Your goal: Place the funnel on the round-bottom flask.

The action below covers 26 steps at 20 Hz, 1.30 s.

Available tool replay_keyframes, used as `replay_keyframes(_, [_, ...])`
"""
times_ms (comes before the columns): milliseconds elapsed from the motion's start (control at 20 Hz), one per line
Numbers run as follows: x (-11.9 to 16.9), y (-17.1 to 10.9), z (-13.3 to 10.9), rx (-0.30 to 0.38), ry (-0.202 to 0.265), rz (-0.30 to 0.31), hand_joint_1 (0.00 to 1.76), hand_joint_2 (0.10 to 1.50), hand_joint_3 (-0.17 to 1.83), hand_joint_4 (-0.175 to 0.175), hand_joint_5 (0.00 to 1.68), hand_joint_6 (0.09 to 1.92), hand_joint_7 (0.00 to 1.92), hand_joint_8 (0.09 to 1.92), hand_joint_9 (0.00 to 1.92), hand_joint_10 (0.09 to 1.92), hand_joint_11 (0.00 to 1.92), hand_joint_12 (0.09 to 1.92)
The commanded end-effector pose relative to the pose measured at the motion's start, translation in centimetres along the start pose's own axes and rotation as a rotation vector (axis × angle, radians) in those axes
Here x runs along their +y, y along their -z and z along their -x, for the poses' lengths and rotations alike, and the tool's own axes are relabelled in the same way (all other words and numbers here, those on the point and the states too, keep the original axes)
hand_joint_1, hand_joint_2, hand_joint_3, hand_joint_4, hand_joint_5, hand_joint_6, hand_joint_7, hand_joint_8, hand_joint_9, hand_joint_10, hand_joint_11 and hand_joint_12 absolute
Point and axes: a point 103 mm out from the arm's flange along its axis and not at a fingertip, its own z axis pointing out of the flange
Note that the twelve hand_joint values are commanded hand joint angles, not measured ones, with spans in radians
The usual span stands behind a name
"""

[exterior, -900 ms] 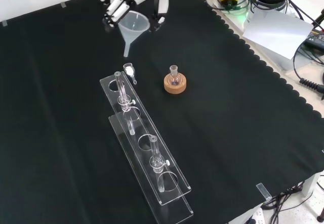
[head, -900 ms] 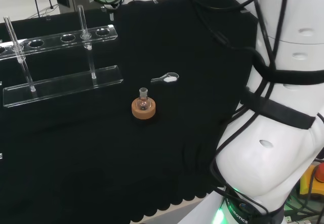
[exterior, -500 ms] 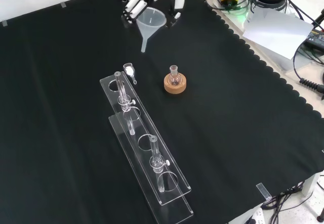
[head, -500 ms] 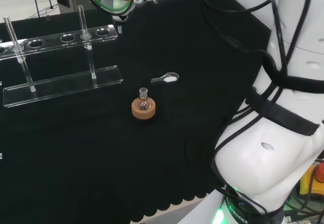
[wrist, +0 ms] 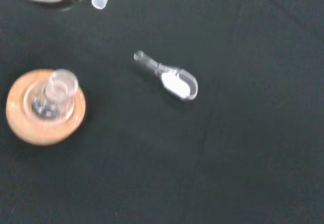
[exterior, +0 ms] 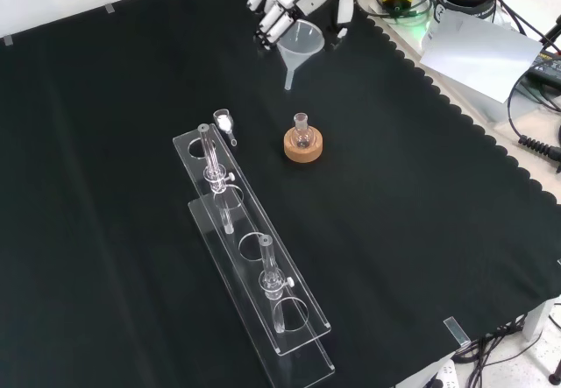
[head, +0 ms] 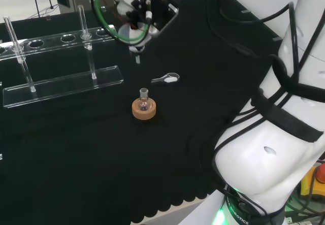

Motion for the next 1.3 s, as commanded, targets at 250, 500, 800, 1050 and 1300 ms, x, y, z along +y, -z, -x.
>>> replay_keyframes(250, [0.1,-3.0,-1.4,0.027,-0.007,-0.054,0.83,0.72,0.69,-0.021,0.6,0.79,0.72,0.66,1.11,0.43,0.63,1.24])
replay_keyframes(500, [0.2,-3.6,-2.3,0.022,0.003,-0.065,0.83,0.72,0.69,-0.021,0.61,0.79,0.72,0.66,1.11,0.43,0.63,1.24])
replay_keyframes(800, [0.5,-4.2,-2.8,0.017,0.008,-0.076,0.83,0.72,0.69,-0.022,0.61,0.8,0.72,0.66,1.1,0.43,0.63,1.24])
replay_keyframes(1050, [0.8,-4.3,-3.1,0.013,0.011,-0.078,0.84,0.72,0.69,-0.02,0.61,0.8,0.72,0.66,1.1,0.43,0.63,1.24])
replay_keyframes(1300, [1.5,-5.0,-3.4,0.003,0.015,-0.087,0.83,0.72,0.69,-0.02,0.61,0.81,0.71,0.66,1.1,0.43,0.63,1.24])
